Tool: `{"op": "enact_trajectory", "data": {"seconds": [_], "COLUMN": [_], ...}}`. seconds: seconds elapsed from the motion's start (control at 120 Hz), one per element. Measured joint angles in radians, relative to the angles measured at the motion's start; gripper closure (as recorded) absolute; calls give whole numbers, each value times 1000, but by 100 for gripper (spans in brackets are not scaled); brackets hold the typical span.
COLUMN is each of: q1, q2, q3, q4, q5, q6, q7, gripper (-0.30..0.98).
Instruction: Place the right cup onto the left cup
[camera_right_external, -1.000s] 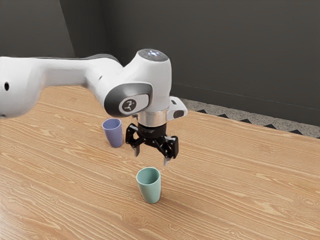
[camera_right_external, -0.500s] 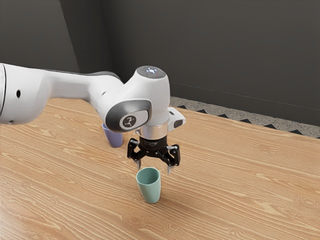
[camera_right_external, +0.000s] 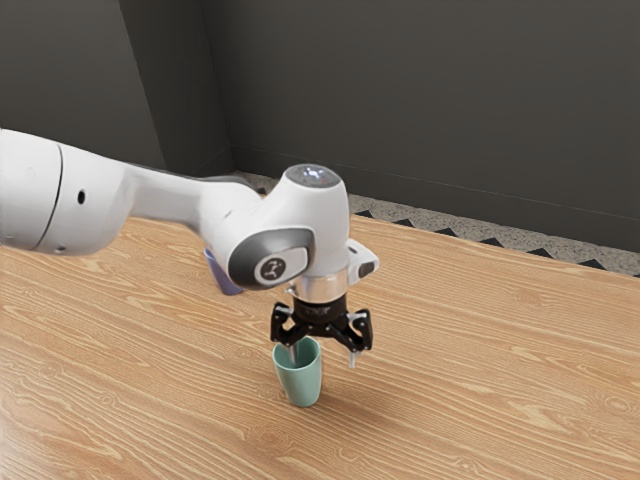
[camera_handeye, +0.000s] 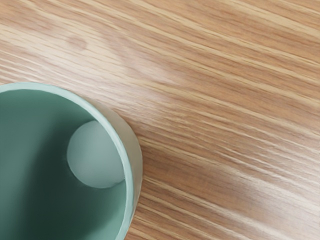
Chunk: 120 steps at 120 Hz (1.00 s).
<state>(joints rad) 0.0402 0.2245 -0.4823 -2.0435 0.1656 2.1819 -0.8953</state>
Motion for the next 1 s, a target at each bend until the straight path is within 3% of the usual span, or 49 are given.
{"op": "enact_trajectory", "data": {"seconds": [0.3,0.775,1.0], "q1": [1,0,0], "q2": [36,51,51], "q3": [7,24,29], "q4": [2,0,-1], "q5": [16,18,19], "q6": [35,41,33], "q7": [-22,-40,-44], "gripper": [5,61,74]}}
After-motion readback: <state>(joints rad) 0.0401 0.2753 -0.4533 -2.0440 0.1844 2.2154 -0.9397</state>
